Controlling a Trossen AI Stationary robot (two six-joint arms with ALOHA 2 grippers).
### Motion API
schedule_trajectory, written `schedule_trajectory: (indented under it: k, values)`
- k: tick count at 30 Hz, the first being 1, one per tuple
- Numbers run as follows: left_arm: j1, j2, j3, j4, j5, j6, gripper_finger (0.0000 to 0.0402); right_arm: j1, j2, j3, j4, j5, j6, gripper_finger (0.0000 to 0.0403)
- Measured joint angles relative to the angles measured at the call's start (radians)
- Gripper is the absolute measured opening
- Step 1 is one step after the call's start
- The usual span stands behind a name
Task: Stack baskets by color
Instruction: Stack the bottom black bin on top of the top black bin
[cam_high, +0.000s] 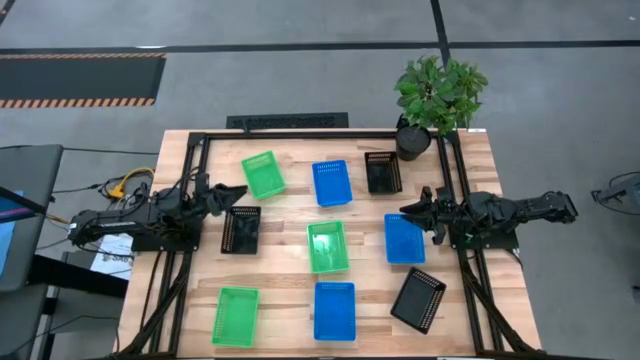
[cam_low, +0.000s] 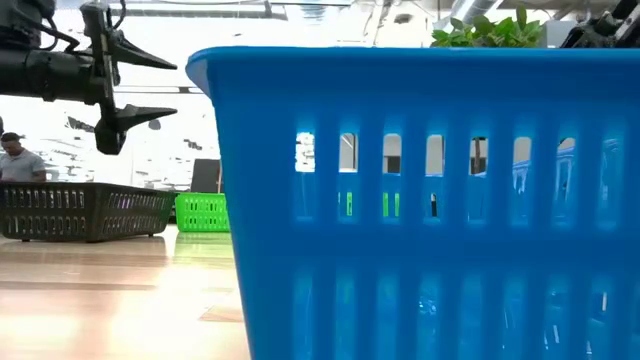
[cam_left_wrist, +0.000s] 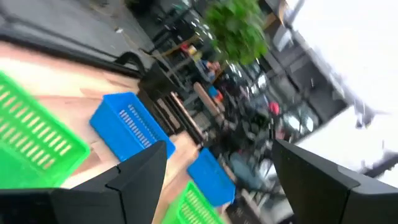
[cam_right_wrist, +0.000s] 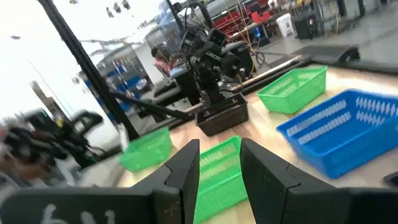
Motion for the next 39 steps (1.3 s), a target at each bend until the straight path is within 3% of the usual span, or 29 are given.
schedule_trajectory:
  k: [4,9,12,14,17,20,23,29,33,39]
  values:
    - [0.0,0.0,0.0,0.004,-0.102,-0.036,0.0278,-0.011,-0.001,0.0,0.013,0.051,0.026,0.0138]
    - [0.0,0.0,0.0,0.011,-0.257,-0.209,0.0278,-0.042,-0.001,0.0,0.073,0.125,0.127,0.0136]
    - [0.0,0.0,0.0,0.016,-0.226,-0.308,0.0278,-0.064,-0.001,0.0,0.157,0.132,0.27,0.0135]
    - [0.0,0.0,0.005,0.037,-0.149,-0.341,0.0278,-0.074,-0.002,0.009,0.221,0.133,0.294,0.0137]
    - [0.0,0.001,0.043,0.145,-0.033,-0.282,0.0278,-0.082,0.017,0.08,0.259,0.153,0.188,0.0145]
    - [0.0,0.009,0.116,0.276,-0.005,-0.207,0.0278,-0.09,0.083,0.205,0.264,0.233,0.089,0.0157]
    - [0.0,0.064,0.238,0.234,-0.01,-0.11,0.0278,-0.094,0.209,0.389,0.059,0.276,0.052,0.0167]
    - [0.0,0.289,0.581,-0.247,-0.044,-0.094,0.0278,-0.094,0.529,0.888,-0.831,0.278,0.351,0.0158]
    - [0.0,0.471,0.827,-0.655,0.06,-0.164,0.0278,-0.092,0.757,1.117,-1.246,0.161,0.546,0.0142]
    - [0.0,0.706,1.08,-1.113,0.231,-0.177,0.0278,-0.043,0.982,1.218,-1.523,-0.124,0.73,0.0124]
